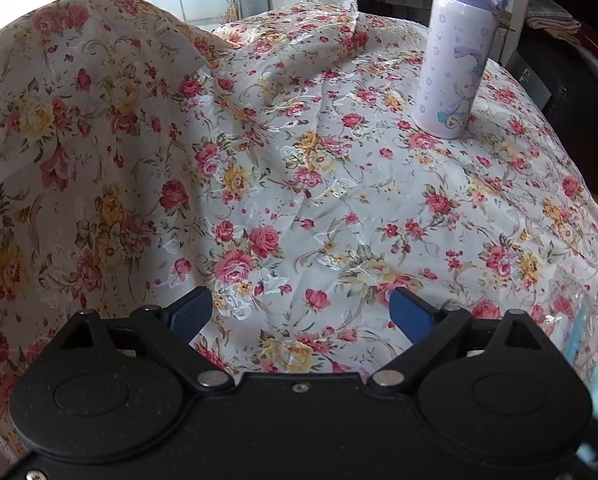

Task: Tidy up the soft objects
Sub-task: 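Lower the right tool onto the light-blue mask and close on it, then grasp the wrapped white toothbrush packet with the left tool while the right tool holds the mask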

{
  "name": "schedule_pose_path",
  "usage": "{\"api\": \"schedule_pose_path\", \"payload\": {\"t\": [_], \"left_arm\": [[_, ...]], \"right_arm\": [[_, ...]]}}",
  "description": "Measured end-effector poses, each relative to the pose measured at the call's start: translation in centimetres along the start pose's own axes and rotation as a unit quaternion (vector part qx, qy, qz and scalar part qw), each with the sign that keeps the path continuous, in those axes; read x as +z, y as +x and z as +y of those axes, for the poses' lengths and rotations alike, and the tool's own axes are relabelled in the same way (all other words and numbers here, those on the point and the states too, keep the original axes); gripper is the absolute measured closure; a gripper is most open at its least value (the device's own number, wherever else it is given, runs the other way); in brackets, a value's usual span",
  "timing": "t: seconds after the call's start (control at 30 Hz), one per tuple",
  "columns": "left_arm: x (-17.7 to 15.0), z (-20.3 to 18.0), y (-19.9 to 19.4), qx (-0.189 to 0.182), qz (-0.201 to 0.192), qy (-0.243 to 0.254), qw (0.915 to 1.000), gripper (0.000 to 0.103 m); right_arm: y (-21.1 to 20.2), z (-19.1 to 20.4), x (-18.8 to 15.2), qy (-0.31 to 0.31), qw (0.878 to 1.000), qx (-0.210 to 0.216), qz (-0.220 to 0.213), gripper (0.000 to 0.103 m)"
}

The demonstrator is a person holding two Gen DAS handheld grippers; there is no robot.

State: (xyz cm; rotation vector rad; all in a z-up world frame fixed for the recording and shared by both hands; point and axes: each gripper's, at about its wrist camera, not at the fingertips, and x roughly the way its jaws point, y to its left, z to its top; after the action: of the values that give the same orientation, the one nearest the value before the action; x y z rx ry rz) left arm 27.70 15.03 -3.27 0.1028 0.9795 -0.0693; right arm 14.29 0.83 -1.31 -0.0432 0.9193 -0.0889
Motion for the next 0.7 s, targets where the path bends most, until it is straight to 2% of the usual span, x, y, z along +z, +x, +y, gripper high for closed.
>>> {"api": "schedule_pose_path", "payload": {"t": [0.17, 0.23, 0.4, 0.47, 0.53, 0.63, 0.7], "left_arm": [[-0.2, -1.0, -0.4, -0.007, -0.004, 0.027, 0.9996, 0.01], [-0.4, -1.6, -0.9, -0.022, -0.006, 0.047, 0.9986, 0.01], [-1.3, -3.7, -2.4, -0.045, -0.02, 0.104, 0.9934, 0.01], [-1.4, -3.6, -3.1, -0.023, -0.037, 0.117, 0.9921, 0.01], [-1.4, -2.6, -3.4, 0.011, -0.051, 0.108, 0.9927, 0.01], [-1.1, 0.3, -3.4, 0.078, -0.069, 0.057, 0.9929, 0.01], [-0.6, 2.4, -3.5, 0.124, -0.081, 0.007, 0.989, 0.01]], "right_arm": [[-4.1, -1.5, 0.5, 0.031, 0.998, -0.001, -0.053, 0.063], [-5.8, -2.0, 0.4, 0.043, 0.997, 0.002, -0.065, 0.063], [-9.6, -2.9, -1.8, 0.065, 0.995, 0.022, -0.069, 0.062], [-10.5, -2.9, -3.1, 0.069, 0.995, 0.032, -0.059, 0.062], [-11.3, -2.6, -4.4, 0.068, 0.996, 0.034, -0.054, 0.062], [-12.0, -2.1, -6.2, 0.066, 0.996, 0.035, -0.045, 0.062], [-12.3, -2.0, -7.3, 0.072, 0.996, 0.04, -0.039, 0.062]]}}
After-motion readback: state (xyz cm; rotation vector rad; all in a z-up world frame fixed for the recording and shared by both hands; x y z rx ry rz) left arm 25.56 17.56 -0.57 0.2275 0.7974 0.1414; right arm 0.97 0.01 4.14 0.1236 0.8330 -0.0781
